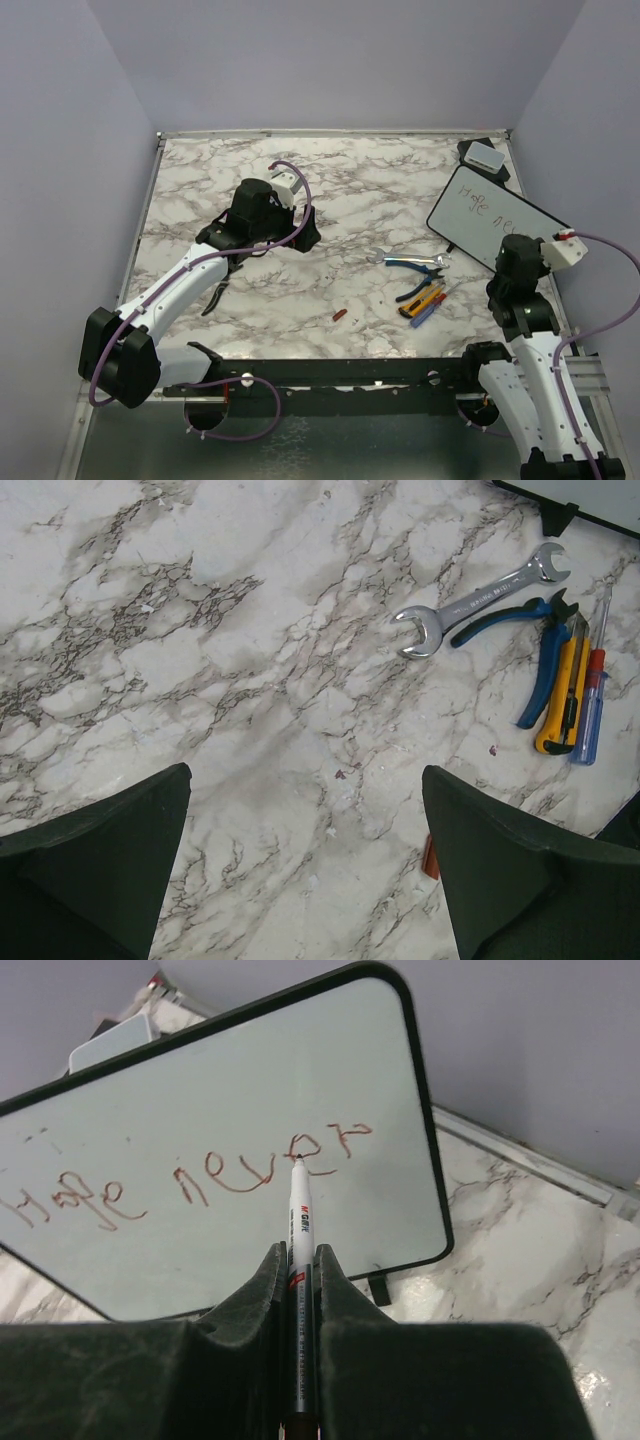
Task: Write a sentence on the whiteboard
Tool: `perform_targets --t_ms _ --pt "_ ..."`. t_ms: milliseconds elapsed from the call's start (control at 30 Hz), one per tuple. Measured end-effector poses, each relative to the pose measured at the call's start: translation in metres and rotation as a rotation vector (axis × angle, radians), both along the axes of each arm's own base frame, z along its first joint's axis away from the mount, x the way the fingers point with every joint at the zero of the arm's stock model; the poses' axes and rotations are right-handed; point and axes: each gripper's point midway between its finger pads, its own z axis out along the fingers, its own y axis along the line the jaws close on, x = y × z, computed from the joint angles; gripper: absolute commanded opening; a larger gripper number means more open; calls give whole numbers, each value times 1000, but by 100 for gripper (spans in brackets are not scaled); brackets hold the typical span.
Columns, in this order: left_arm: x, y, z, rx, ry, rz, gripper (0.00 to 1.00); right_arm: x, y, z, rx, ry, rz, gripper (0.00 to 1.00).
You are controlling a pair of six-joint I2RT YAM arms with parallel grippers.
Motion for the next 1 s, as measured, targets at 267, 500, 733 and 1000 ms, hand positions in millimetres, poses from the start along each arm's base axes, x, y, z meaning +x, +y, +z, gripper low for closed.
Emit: perform_targets --t_ms 267,500,733,1000 --pt "2 2 0 8 -5 10 99 15 29 18 61 -53 192 1" --pt "3 3 0 9 -6 15 99 25 52 31 99 -80 332 0" --pt "6 8 0 8 -6 31 99 37 73 17 118 -14 465 1" --pt "9 12 -3 10 -5 46 99 44 91 -9 127 6 576 1"
